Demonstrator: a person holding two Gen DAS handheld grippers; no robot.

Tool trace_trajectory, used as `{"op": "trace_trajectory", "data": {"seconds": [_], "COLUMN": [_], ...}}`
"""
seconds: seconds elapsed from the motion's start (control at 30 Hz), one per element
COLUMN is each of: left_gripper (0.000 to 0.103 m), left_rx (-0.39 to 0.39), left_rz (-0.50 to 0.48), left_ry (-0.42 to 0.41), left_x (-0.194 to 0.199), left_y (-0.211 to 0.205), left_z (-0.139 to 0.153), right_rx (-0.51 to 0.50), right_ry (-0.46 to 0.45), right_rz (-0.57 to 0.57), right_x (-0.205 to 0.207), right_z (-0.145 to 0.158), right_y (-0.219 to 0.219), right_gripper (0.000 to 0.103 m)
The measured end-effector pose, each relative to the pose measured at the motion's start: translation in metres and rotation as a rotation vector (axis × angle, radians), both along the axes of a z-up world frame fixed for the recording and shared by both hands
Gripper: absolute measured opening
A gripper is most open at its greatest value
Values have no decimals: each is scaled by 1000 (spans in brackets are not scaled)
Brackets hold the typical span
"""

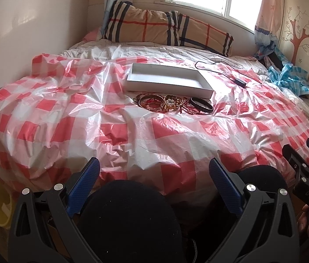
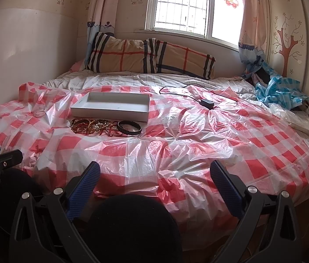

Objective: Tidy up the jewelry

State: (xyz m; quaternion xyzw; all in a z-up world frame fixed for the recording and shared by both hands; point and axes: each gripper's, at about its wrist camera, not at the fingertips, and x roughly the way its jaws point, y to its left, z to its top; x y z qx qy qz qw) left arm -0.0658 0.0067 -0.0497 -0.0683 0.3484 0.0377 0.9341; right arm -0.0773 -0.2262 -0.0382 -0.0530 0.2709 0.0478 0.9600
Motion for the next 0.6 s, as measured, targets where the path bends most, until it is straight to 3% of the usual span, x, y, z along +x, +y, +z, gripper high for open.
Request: {"op": "trace_trajectory", "data": {"seconds": [0.6], "left_gripper": [96], "left_rx": [38], "left_rz": [35], "left_ry": [8], "left_x": [0], "left_y": [0], "left_z": [1], "right_rx": [26], "right_ry": [-8], "right_rz": [11], "right_x": [-1], "right_z": [1], "right_y": [2], "right_gripper": [96]}}
